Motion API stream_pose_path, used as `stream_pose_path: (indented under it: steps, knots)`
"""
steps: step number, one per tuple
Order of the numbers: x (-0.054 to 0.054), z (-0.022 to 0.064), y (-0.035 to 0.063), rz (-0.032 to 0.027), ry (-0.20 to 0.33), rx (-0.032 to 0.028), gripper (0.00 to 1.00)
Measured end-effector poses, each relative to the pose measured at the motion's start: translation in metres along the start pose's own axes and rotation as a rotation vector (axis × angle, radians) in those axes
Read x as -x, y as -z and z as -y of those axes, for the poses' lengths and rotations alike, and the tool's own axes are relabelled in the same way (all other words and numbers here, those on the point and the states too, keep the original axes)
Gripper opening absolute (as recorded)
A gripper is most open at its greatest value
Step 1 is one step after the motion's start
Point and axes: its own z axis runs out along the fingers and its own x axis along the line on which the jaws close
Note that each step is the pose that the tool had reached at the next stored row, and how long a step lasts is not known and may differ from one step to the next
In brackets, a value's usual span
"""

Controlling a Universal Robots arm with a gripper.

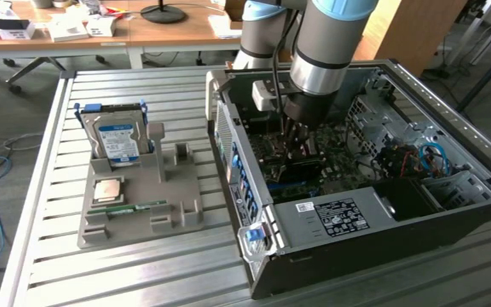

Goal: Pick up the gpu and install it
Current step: 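Press down on the gpu until it lock into place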

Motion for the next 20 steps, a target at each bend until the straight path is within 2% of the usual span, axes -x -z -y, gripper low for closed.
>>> stream_pose_path:
  steps: [20]
  knots:
    - [0.0,-0.0003,-0.0014,-0.0001,0.0,0.0001,0.11]
